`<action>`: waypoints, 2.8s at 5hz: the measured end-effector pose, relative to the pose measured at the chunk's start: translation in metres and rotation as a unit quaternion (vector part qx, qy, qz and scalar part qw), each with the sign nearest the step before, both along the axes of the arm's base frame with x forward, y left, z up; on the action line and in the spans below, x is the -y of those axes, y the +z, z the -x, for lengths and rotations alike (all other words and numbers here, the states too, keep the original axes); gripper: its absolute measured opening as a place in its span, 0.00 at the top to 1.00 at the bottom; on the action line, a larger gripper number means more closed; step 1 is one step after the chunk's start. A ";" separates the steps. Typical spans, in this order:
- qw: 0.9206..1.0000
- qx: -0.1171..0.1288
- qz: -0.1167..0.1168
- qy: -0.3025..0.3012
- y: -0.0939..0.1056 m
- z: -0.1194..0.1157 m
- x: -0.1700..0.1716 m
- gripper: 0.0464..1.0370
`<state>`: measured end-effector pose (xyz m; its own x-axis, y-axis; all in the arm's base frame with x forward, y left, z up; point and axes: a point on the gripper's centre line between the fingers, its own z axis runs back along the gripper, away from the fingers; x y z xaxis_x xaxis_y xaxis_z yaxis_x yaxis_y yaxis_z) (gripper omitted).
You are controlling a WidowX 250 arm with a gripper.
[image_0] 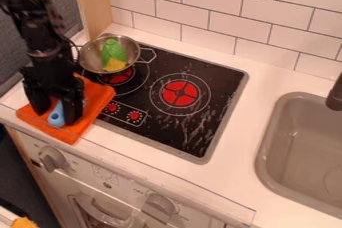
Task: Moved the spoon to the top right side burner
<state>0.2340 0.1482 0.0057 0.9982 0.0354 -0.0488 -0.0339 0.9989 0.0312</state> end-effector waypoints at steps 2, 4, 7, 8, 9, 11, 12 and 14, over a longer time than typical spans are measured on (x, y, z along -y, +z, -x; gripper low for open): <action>1.000 0.004 -0.011 -0.015 -0.003 0.000 0.015 0.21; 1.000 0.028 0.003 -0.014 0.012 0.000 0.027 0.04; 0.999 0.047 0.000 -0.005 0.022 -0.004 0.028 0.09; 0.999 0.033 0.001 -0.006 0.014 -0.003 0.029 0.38; 1.000 0.023 0.000 -0.006 0.008 -0.002 0.030 0.68; 0.999 0.027 0.017 0.000 0.022 -0.001 0.031 0.72; 0.997 0.074 0.021 0.005 0.063 -0.001 0.039 0.72; 0.993 0.080 0.022 -0.082 0.067 -0.053 0.115 0.72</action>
<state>0.2874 0.0331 0.0728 0.9856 -0.1263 0.1127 0.1277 0.9918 -0.0053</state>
